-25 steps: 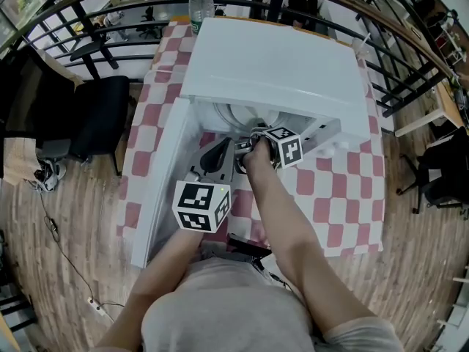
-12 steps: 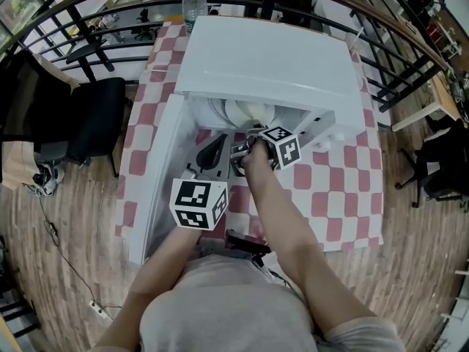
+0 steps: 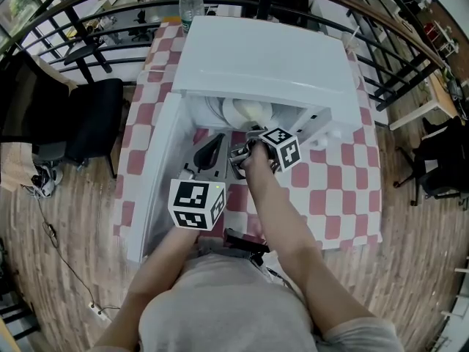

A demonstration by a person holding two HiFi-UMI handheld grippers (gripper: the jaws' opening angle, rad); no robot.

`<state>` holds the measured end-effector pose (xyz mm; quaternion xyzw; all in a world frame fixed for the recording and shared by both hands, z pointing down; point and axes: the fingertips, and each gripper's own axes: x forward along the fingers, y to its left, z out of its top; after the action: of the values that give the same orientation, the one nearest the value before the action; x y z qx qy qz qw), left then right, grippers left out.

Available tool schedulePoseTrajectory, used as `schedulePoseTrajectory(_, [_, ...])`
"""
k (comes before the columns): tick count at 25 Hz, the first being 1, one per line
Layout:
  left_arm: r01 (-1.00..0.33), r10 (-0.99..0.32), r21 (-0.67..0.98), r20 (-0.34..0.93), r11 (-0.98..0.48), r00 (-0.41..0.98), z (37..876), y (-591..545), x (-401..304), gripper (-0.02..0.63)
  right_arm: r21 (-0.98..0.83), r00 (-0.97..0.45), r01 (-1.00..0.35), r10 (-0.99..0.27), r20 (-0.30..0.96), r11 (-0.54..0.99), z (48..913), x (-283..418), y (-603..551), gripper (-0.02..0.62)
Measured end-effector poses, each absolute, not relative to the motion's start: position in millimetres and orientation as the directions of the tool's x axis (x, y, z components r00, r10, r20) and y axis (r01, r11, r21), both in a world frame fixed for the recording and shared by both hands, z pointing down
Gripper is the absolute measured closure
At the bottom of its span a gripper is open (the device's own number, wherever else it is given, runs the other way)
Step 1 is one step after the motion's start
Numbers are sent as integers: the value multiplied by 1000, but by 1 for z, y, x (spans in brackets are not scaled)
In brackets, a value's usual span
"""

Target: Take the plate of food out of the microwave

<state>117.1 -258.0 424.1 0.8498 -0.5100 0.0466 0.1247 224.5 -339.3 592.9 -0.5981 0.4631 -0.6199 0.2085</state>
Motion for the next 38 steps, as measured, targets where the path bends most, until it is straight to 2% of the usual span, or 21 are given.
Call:
schedulePoseTrajectory(9, [-881, -858, 156, 204, -446, 471, 424, -258, 117, 604, -780, -194, -426, -795, 574, -459, 586, 223, -340, 457])
schedulePoseTrajectory(13, [-883, -860, 160, 204, -441, 467, 424, -258, 116, 604, -759, -184, -481, -796, 577, -438, 579, 223, -341, 505])
schedulePoseTrajectory(17, [-882, -859, 164, 206, -441, 468, 425, -257, 117, 604, -804, -206, -417, -818, 538, -424, 579, 224, -340, 518])
schedulePoseTrajectory(22, [-884, -860, 170, 211, -437, 465, 427, -256, 115, 604, -898, -239, -232, -873, 425, -374, 578, 225, -339, 551])
schedulePoseTrajectory(26, [-884, -859, 175, 213, -435, 465, 429, -255, 115, 604, -941, -254, -133, -907, 335, -311, 578, 226, -339, 561])
schedulePoseTrajectory(38, [-885, -860, 181, 216, -429, 461, 429, -251, 116, 604, -964, -291, -82, -919, 267, -254, 576, 225, -335, 563])
